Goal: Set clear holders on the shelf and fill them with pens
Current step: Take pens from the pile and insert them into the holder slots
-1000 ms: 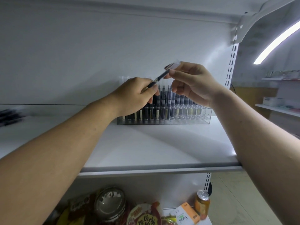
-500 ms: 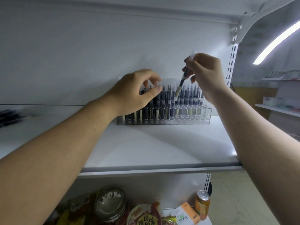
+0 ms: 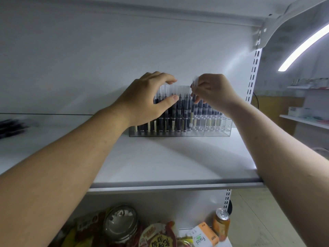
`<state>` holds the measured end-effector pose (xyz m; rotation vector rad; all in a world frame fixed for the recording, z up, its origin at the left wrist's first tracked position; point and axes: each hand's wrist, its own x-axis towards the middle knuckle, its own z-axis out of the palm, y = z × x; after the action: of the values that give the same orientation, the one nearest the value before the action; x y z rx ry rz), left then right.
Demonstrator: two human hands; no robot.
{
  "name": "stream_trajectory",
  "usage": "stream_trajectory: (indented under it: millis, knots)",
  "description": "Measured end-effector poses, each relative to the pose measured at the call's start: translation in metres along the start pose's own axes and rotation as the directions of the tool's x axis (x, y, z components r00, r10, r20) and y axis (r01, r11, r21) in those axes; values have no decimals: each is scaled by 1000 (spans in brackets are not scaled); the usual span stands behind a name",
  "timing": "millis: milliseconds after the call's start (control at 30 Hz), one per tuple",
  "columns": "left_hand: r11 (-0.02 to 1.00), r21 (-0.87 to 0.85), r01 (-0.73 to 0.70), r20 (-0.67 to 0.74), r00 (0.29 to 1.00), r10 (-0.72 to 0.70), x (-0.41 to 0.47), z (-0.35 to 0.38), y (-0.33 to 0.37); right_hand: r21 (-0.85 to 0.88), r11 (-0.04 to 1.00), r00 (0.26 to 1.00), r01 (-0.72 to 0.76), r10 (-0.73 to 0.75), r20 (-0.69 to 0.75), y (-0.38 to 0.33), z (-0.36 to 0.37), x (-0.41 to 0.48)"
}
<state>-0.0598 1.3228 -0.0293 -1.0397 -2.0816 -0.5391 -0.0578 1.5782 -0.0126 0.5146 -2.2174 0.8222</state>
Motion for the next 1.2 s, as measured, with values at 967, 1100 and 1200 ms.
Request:
stream_trajectory:
  millis: [967,1100,1200]
  knots:
    - [982,186,40,-15,999,-38,9,-30,-8,-123,989,984,84,-101,-145,-19,1,13]
    - [964,225,139,5,990,-144,-4,-65,-23,-199,961,980,193,-199,-9,-59,22,23]
    - [933,272,236,23,968,-251,-32,-94,-44,-177,956,970,233,-216,111,-91,55,27]
